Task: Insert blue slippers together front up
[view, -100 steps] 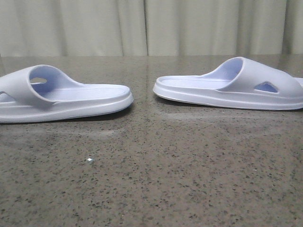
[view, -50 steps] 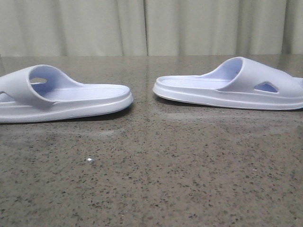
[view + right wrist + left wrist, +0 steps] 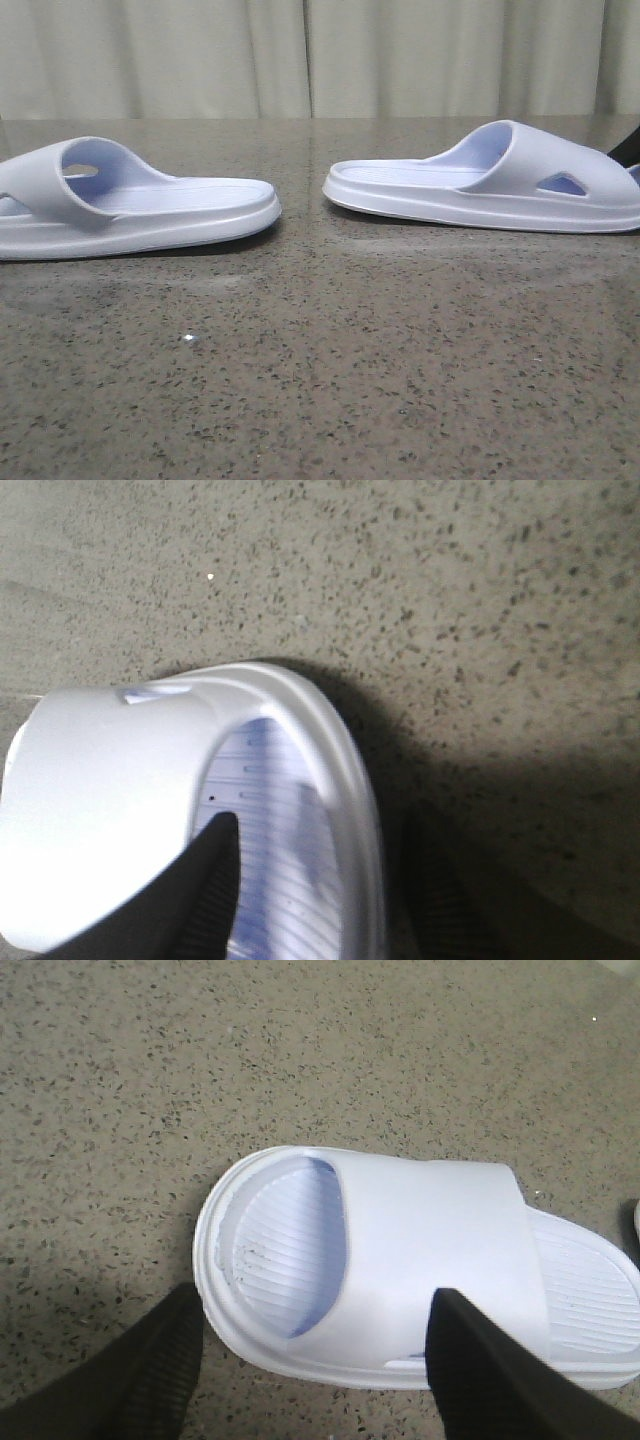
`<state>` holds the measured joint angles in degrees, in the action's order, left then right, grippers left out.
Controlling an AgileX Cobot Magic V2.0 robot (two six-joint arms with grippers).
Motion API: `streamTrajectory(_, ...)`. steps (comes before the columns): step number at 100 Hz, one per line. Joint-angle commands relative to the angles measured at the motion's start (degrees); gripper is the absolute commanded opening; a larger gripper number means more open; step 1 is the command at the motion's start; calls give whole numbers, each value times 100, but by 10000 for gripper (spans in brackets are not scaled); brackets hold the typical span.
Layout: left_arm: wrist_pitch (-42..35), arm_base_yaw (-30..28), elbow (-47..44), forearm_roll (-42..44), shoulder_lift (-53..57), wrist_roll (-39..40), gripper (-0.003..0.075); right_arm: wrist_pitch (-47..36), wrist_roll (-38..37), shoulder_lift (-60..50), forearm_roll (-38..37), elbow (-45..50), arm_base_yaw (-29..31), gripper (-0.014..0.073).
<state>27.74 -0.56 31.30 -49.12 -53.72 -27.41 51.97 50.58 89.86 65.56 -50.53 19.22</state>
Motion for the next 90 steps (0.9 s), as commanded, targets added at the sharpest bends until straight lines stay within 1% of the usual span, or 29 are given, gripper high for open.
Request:
streamTrajectory(1,-224,11,196,-209,23,-24,425,251,132,-81,105,-110,33,183)
streamTrajectory(5,-224,11,196,-217,23,-24,425,289,132,-81,105,-110,33,107)
streamTrajectory(10,-233,11,196,-231,11,-24,425,312,132,-81,105,-110,33,-27)
streamTrajectory(14,-236,11,226,-245,-12,-24,425,339,132,-81,105,-110,33,-106)
streamTrajectory(29,-113,11,499,-284,-280,-24,424,483,132,-119,188,-110,33,-100)
streamTrajectory(40,322,-206,902,-327,-578,-33,424,494,132,-250,188,-110,33,-100)
streamTrajectory(51,989,-722,1306,-463,-911,-217,424,494,132,-465,188,-110,33,-100)
streamTrajectory(62,1761,-1470,1489,-998,-1185,-803,424,518,132,-598,188,-110,33,-100)
streamTrajectory(67,2267,-1809,1516,-1239,-1311,-1065,424,548,132,-609,188,-110,33,-100)
streamTrajectory(74,2768,-2204,1516,-1296,-1502,-1290,424,560,132,-614,188,-110,33,-100)
streamTrajectory(81,3079,-2433,1516,-1285,-1676,-1435,424,560,132,-614,197,-110,33,-100)
streamTrajectory(90,3212,-2447,1516,-1285,-1867,-1503,424,560,132,-614,197,-110,33,-100)
